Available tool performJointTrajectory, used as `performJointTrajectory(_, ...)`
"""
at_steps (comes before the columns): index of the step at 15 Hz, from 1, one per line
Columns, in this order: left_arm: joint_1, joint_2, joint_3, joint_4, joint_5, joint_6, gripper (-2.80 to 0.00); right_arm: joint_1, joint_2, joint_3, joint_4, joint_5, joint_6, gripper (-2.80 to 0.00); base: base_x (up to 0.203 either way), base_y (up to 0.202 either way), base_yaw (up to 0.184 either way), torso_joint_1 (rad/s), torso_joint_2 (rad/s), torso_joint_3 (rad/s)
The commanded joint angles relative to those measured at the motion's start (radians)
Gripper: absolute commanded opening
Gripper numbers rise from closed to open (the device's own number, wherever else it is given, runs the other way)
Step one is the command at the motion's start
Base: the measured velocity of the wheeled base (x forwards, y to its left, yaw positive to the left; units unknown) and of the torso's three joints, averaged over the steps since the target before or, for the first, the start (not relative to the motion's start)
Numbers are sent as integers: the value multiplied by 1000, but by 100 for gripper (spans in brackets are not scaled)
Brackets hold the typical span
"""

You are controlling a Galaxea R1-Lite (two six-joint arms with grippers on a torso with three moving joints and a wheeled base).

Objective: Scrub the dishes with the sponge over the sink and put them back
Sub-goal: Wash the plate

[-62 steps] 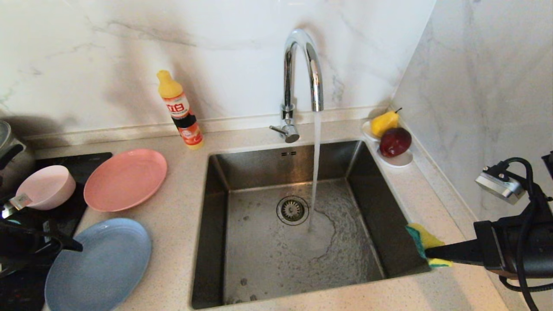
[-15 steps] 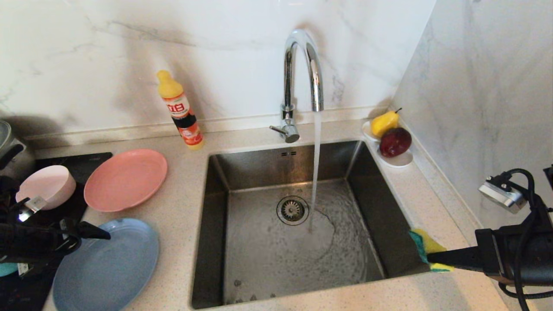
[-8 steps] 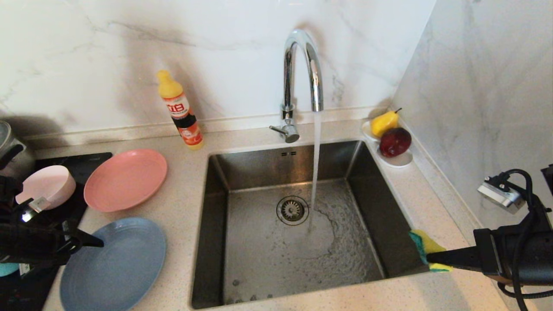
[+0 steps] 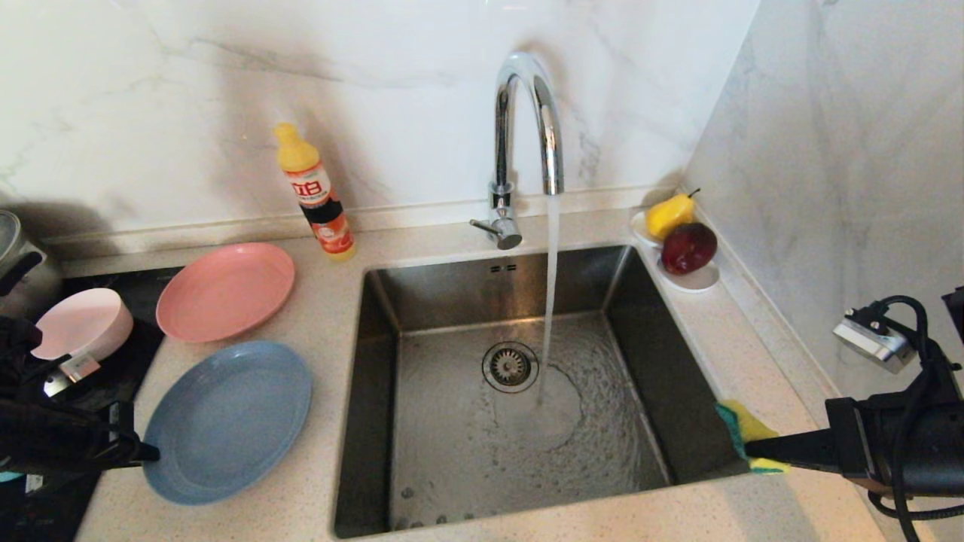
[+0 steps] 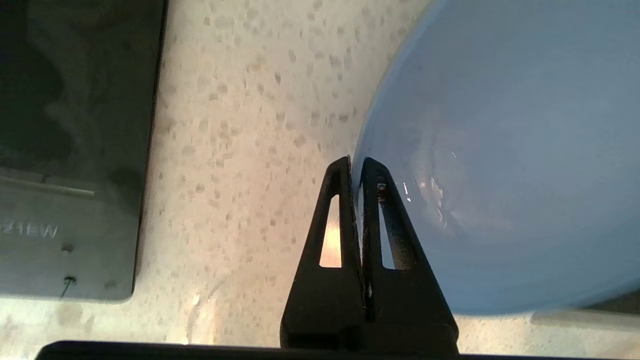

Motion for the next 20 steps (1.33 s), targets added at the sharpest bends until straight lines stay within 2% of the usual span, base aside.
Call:
performJointTrajectory(1, 1, -35, 1, 4, -1, 2, -280, 0, -2, 0, 2, 4, 3, -280, 0, 0, 0, 0, 0, 0)
performJointTrajectory(5, 1, -145, -26, 68, -8, 11, -280, 0, -5, -2, 2, 4, 3, -280, 0, 0, 0, 0, 0, 0)
performJointTrajectory(7, 1, -211, -57, 136, -20, 12, -280, 0, -6, -2, 2, 4, 3, -280, 0, 0, 0, 0, 0, 0)
performJointTrajectory(10, 1, -307, -144, 272, -71, 12, -280, 0, -11, -2, 2, 4, 3, -280, 0, 0, 0, 0, 0, 0)
performJointTrajectory(13, -16, -403, -234, 408, -150, 17, -280, 0, -25, -5, 2, 30, 3, -280, 0, 0, 0, 0, 0, 0)
performJointTrajectory(15, -109, -448, -270, 479, -166, 14, -280, 0, -25, -5, 2, 31, 3, -280, 0, 0, 0, 0, 0, 0)
performJointTrajectory(18, -282, -467, -277, 507, -161, -2, -280, 0, -35, -2, 3, 31, 4, -280, 0, 0, 0, 0, 0, 0)
performJointTrajectory(20, -419, -455, -285, 497, -128, -56, -280, 0, -46, -2, 3, 31, 7, -280, 0, 0, 0, 0, 0, 0)
